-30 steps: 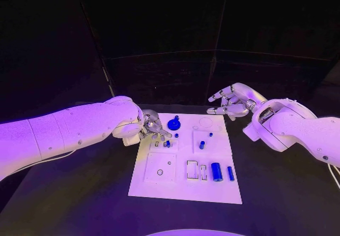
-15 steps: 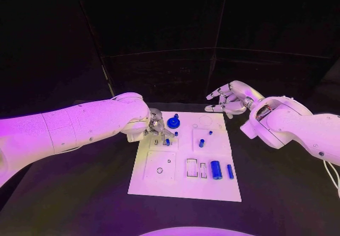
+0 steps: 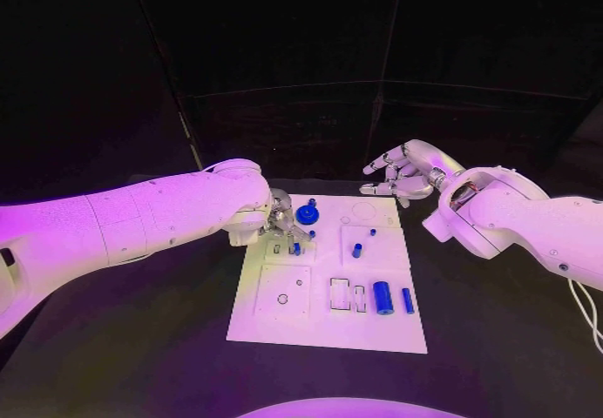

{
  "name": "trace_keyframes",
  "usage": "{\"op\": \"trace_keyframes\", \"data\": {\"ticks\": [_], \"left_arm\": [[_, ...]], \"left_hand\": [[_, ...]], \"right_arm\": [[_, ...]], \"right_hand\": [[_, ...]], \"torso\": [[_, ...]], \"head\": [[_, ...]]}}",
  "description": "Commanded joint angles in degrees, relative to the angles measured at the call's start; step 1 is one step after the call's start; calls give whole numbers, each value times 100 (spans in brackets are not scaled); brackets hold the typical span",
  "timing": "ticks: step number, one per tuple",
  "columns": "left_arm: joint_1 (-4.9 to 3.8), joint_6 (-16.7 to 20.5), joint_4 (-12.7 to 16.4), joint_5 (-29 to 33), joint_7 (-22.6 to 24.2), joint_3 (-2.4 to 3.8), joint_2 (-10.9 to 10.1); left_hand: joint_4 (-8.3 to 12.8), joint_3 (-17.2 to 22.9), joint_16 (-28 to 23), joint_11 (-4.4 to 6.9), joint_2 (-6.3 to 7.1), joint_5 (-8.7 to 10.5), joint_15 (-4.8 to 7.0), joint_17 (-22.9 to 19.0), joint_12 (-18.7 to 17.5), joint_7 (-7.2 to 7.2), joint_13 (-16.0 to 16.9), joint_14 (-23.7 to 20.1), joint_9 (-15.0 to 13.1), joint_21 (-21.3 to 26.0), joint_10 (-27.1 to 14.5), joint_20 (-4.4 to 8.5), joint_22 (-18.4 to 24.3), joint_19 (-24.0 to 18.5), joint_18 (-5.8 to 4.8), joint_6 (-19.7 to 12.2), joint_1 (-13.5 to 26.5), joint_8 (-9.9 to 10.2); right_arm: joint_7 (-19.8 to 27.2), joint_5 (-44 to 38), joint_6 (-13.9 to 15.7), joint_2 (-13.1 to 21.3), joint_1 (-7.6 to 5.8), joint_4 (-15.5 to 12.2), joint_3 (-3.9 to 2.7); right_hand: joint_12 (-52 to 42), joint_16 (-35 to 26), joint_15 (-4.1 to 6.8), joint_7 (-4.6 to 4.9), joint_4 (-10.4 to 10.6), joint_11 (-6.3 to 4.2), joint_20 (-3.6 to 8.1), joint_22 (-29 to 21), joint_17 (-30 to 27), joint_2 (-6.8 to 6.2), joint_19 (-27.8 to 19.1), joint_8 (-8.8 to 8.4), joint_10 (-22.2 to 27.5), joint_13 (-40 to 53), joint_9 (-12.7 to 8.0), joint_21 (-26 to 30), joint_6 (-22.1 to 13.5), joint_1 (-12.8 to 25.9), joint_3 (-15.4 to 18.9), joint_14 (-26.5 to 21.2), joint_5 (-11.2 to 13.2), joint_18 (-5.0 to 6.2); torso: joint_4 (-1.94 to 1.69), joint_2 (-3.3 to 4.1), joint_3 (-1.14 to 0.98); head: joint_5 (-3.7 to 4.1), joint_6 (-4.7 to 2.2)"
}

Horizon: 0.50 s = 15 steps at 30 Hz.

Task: Assemble the parts on the task board

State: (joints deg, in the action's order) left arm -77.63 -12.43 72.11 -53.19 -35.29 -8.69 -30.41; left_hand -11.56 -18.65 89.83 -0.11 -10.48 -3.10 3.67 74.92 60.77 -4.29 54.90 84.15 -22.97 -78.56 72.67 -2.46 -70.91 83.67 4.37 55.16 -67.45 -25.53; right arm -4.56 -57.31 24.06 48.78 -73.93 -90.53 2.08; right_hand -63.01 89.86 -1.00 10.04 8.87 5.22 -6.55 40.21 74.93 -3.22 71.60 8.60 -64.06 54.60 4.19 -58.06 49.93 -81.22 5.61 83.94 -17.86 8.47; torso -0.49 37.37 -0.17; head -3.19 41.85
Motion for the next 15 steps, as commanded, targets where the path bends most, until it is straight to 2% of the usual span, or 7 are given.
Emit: {"op": "trace_keyframes", "data": {"ticks": [1,7,15], "left_arm": [[-11,-202,-50,-82,-52,-2,33],[-9,-295,-79,-171,-64,-5,77],[-6,-375,-121,-193,-79,-6,142]], "left_hand": [[16,2,17,0,13,27,2,1508,-31,-15,-1,585,-11,-5,-54,4,-3,-13,-61,-46,-18,-27],[48,13,17,-4,18,27,-2,1508,-31,-18,-1,585,-52,-8,-70,0,-9,-19,-62,-85,-64,-67],[107,51,17,-6,6,27,-4,1508,-16,-21,12,585,-109,-14,-77,-4,-21,-24,-62,-130,-142,-125]], "right_arm": [[6,19,-51,-11,-12,5,-4],[-3,19,-61,-30,-11,23,-4],[-8,34,-79,-56,-11,48,-4]], "right_hand": [[38,14,18,-1,-6,-12,2,-5,1507,-3,21,27,39,-5,-6,36,-33,-72,27,606,-19,52],[38,14,18,1,4,-11,2,-24,1507,2,22,27,41,-13,-6,52,-38,-72,34,606,-33,54],[39,14,17,1,9,-11,2,-26,1507,4,24,28,42,-16,-6,55,-39,-69,37,606,-33,54]], "torso": [[-2,-1,2],[-6,3,1],[-5,2,0]], "head": [[-1,28],[30,43],[29,78]]}}
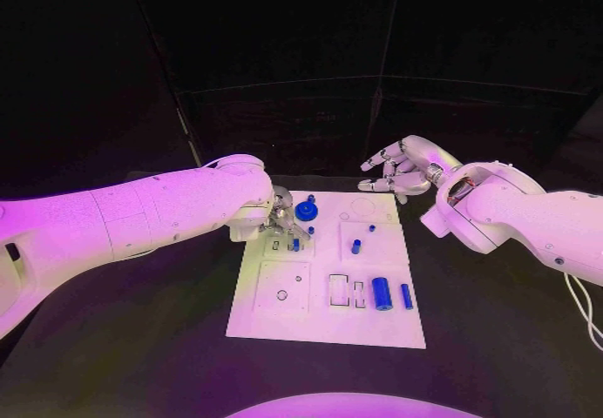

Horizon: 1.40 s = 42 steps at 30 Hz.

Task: Assemble the parts on the task board

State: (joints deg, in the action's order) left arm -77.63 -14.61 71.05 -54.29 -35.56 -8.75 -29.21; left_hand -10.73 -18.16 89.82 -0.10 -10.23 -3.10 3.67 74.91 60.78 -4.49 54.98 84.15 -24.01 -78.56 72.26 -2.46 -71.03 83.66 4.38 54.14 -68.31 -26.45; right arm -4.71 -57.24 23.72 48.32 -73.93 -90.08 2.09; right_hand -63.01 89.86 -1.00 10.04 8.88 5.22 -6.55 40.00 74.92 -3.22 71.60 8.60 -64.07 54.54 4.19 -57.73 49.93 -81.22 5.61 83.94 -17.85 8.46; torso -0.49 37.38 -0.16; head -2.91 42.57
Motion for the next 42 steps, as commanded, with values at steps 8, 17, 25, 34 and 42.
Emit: {"op": "trace_keyframes", "data": {"ticks": [8,17,25,34,42], "left_arm": [[2,-184,-83,-85,-57,-8,73],[5,-288,-106,-86,-64,-14,115],[6,-365,-132,-85,-56,-15,162],[6,-306,-164,-84,45,-16,169],[6,-347,-189,-84,61,-17,183]], "left_hand": [[102,50,18,-9,-30,27,-7,1509,-8,-3,11,585,-64,-19,-44,-7,-20,-29,-63,-75,-141,-92],[239,211,18,-11,-110,23,-9,1509,-10,-7,6,585,-137,-27,-60,-10,-37,-33,-64,-140,-296,-163],[304,284,18,-26,-102,24,-19,1509,-186,-27,-188,585,-165,80,-189,-18,133,-106,-29,-216,-329,-172],[379,411,-346,-101,-53,25,-87,1014,-1215,-100,-1266,418,-206,665,-916,-83,967,-488,132,-383,-263,-178],[390,427,-346,-110,-40,25,-95,1018,-1262,-109,-1307,418,-212,680,-941,-91,971,-493,132,-411,-252,-179]], "right_arm": [[5,39,-64,-42,-11,22,-4],[3,57,-77,-69,-11,42,-4],[-2,73,-93,-90,-11,55,-4],[-30,78,-125,-97,-11,69,-4],[-43,79,-142,-114,-11,62,-4]], "right_hand": [[38,14,17,1,24,-11,2,-11,1508,17,29,32,43,-16,-6,30,-39,-65,43,606,-31,54],[32,14,17,1,36,-10,2,-16,1508,28,34,35,39,-15,-5,36,-39,-61,48,606,-31,54],[30,14,17,1,43,-10,2,-20,1508,34,36,36,37,-16,-4,41,-38,-59,50,606,-31,55],[24,14,17,1,59,-11,2,-15,1508,54,47,41,34,-19,-3,42,-37,-59,53,606,-36,53],[14,14,18,0,65,-12,3,-4,1508,63,57,44,24,-12,-3,36,-36,-61,54,606,-38,50]], "torso": [[-11,-3,-1],[-8,-5,-2],[-7,-1,-1],[-12,-4,-3],[-5,-3,-1]], "head": [[-1,24],[7,42],[13,57],[23,59],[21,63]]}}
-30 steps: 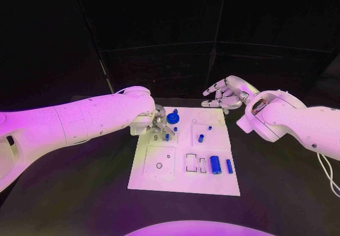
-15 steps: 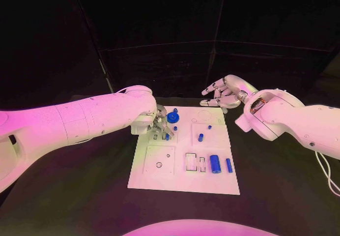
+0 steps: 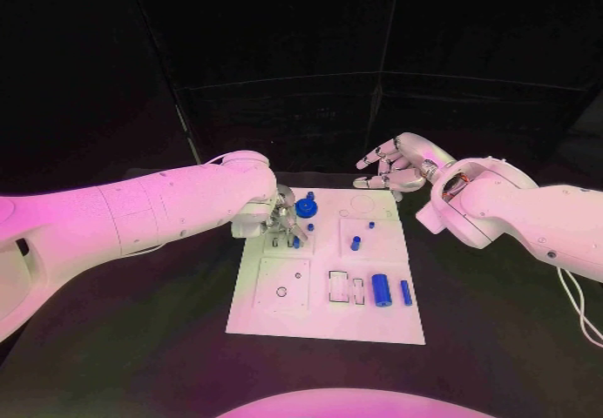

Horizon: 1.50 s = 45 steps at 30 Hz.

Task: Assemble the parts on the task board

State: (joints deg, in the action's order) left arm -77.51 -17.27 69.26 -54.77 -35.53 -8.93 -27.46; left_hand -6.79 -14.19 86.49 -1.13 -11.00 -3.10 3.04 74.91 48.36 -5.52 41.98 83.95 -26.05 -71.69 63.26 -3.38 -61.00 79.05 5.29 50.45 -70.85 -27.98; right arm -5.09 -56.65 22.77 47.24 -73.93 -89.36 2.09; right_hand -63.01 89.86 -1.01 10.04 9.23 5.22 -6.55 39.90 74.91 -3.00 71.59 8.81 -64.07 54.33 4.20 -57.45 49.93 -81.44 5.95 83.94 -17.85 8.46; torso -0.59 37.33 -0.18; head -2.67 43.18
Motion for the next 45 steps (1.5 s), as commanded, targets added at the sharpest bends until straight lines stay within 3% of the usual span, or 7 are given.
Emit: {"op": "trace_keyframes", "data": {"ticks": [1,24,30,37,40,43,45], "left_arm": [[-6,-88,-12,-36,57,0,9],[2,-219,-68,-36,40,-81,34],[3,-160,-45,-36,77,-92,3],[4,-29,47,-36,185,-96,-61],[4,33,77,-32,231,-96,-86],[5,90,99,0,270,-96,-116],[5,110,105,40,282,-96,-136]], "left_hand": [[-4,31,-9,-7,37,25,-32,1024,-21,-7,-8,439,-8,-11,-41,0,-39,-29,39,-41,2,-26],[248,336,116,31,-77,24,-5,1190,-83,30,-127,502,-40,-173,54,16,-304,107,-9,-43,-276,-69],[561,754,131,86,-256,16,45,1210,-183,84,-223,511,-24,-186,44,58,-332,128,-10,-82,-657,-37],[1279,1983,161,80,-210,-62,29,1251,-450,39,-468,526,14,-206,47,74,-387,155,-24,-124,-862,20],[1534,3012,171,76,0,-64,-8,1266,-497,-30,-558,532,11,-222,112,32,-427,169,-31,-99,-373,8],[1680,4323,172,46,400,-48,-11,1268,-454,-34,-603,534,-43,-230,184,13,-460,178,-30,-79,345,-74],[1691,4707,173,44,553,-40,-19,1270,-427,-26,-610,535,-82,-227,200,15,-464,178,-28,-93,537,-123]], "right_arm": [[-6,20,-47,-5,-11,-9,-4],[-9,21,-70,-29,-11,2,-4],[-8,21,-73,-34,-11,5,-4],[-5,21,-69,-37,-11,5,-4],[-4,21,-69,-38,-11,5,-4],[-3,21,-70,-37,-11,7,-4],[-2,21,-70,-36,-11,8,-4]], "right_hand": [[12,14,18,0,33,-12,3,10,1509,44,62,23,22,10,-3,6,-36,-39,20,606,-39,50],[14,14,19,0,36,-12,3,4,1509,47,62,25,25,4,-3,11,-36,-39,22,606,-40,51],[14,14,19,0,36,-12,3,4,1509,47,62,25,25,4,-3,11,-36,-39,22,606,-40,51],[14,14,19,0,36,-12,3,4,1509,47,62,25,25,4,-3,11,-36,-39,22,606,-40,51],[14,14,19,0,36,-12,3,4,1509,47,62,25,25,4,-3,11,-36,-39,22,606,-40,51],[14,14,19,0,36,-12,3,4,1509,47,62,25,25,4,-3,11,-36,-39,22,606,-40,51],[14,14,19,0,36,-12,3,4,1509,47,62,25,25,4,-3,11,-36,-39,22,606,-40,51]], "torso": [[4,3,2],[-5,0,1],[3,1,3],[-2,7,4],[-4,3,4],[-4,-1,5],[-7,-1,2]], "head": [[0,3],[15,53],[12,57],[11,63],[9,62],[0,64],[4,64]]}}
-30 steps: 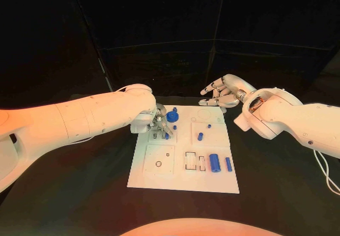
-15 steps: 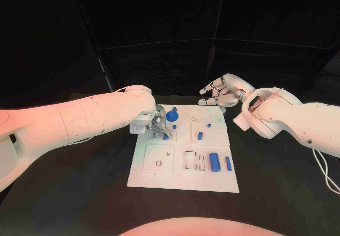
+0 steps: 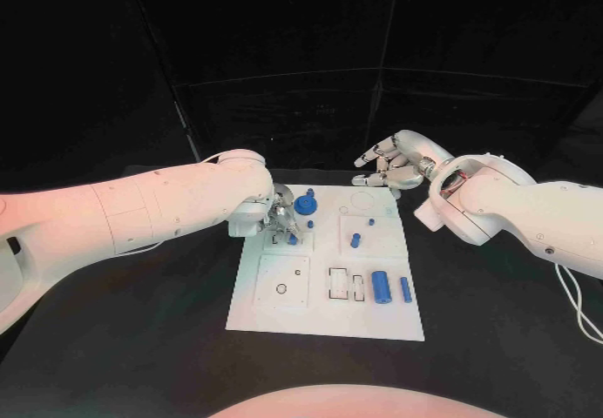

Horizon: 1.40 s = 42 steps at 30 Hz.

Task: Assemble the parts on the task board

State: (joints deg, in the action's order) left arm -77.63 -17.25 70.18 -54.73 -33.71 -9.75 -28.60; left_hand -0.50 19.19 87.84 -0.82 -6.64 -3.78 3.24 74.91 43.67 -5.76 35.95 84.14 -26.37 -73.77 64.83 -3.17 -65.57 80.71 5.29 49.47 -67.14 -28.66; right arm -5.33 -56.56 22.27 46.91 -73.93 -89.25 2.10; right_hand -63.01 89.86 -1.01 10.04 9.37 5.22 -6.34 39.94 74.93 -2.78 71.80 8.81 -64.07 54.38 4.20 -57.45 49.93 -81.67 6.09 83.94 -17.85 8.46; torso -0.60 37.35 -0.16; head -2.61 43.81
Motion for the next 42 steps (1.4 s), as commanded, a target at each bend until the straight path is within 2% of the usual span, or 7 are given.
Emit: {"op": "trace_keyframes", "data": {"ticks": [1,4,9,15,22,33,42], "left_arm": [[17,114,15,55,104,-14,-33],[17,133,18,90,115,-14,-65],[18,242,34,134,159,-14,-145],[18,536,115,155,281,-14,-269],[37,978,296,161,411,-14,-434],[245,1677,568,159,434,-16,-608],[399,1933,574,154,407,-17,-598]], "left_hand": [[1062,1433,38,19,139,28,-38,1271,47,-8,-8,516,-56,-18,45,-9,-9,12,-29,3,198,-65],[1029,2010,38,5,363,29,-33,1272,102,14,-20,517,-152,-14,73,-6,-22,15,-29,-37,460,-185],[1010,2224,50,4,446,-30,-20,1287,129,30,-28,522,-208,-14,89,-2,-32,20,-29,-41,537,-259],[1000,2403,79,27,568,-297,0,1325,243,52,55,535,-273,-58,183,16,-102,55,-41,-18,612,-353],[998,2475,69,45,640,-361,17,1312,366,72,170,532,-314,-75,275,30,-128,71,-44,1,644,-415],[991,2531,31,65,683,-381,38,1256,442,90,229,521,-344,-63,333,50,-114,73,-39,3,657,-458],[990,2552,36,70,692,-388,43,1262,456,95,239,524,-354,-74,343,56,-130,81,-42,6,658,-474]], "right_arm": [[22,12,-20,-3,-11,-2,-4],[22,12,-23,-4,-11,1,-4],[22,12,-26,-3,-11,9,-4],[24,12,-29,-3,-11,16,-4],[30,25,-31,4,-10,14,-4],[31,39,-29,26,-10,19,-4],[33,41,-26,44,-10,24,-4]], "right_hand": [[11,14,19,-1,28,-12,-17,-2,1507,28,46,26,24,-1,-3,12,-37,-15,12,606,-41,51],[9,14,19,-1,34,-12,-17,-2,1507,30,50,27,22,-2,-3,14,-37,-13,16,606,-41,50],[9,14,19,-1,34,-12,-17,-2,1507,30,50,27,22,-2,-3,14,-37,-13,16,606,-41,50],[9,14,19,-1,34,-12,-17,-2,1507,30,50,27,22,-2,-3,14,-37,-13,16,606,-41,50],[5,14,19,0,44,-13,-16,-2,1507,36,56,29,20,-3,-3,16,-39,-10,21,606,-48,49],[-11,14,19,1,108,-11,-16,-15,1507,70,76,36,17,-13,-2,34,-45,24,50,606,-63,48],[-17,14,19,1,120,-11,-15,-14,1507,76,81,38,13,-11,-2,35,-46,29,55,606,-71,48]], "torso": [[-8,-3,-1],[-6,-2,-2],[-8,-2,0],[-10,-3,-3],[-6,-2,-1],[-38,-4,-2],[-12,2,11]], "head": [[0,1],[-6,0],[-11,2],[-23,-6],[-35,-17],[-71,0],[-106,20]]}}
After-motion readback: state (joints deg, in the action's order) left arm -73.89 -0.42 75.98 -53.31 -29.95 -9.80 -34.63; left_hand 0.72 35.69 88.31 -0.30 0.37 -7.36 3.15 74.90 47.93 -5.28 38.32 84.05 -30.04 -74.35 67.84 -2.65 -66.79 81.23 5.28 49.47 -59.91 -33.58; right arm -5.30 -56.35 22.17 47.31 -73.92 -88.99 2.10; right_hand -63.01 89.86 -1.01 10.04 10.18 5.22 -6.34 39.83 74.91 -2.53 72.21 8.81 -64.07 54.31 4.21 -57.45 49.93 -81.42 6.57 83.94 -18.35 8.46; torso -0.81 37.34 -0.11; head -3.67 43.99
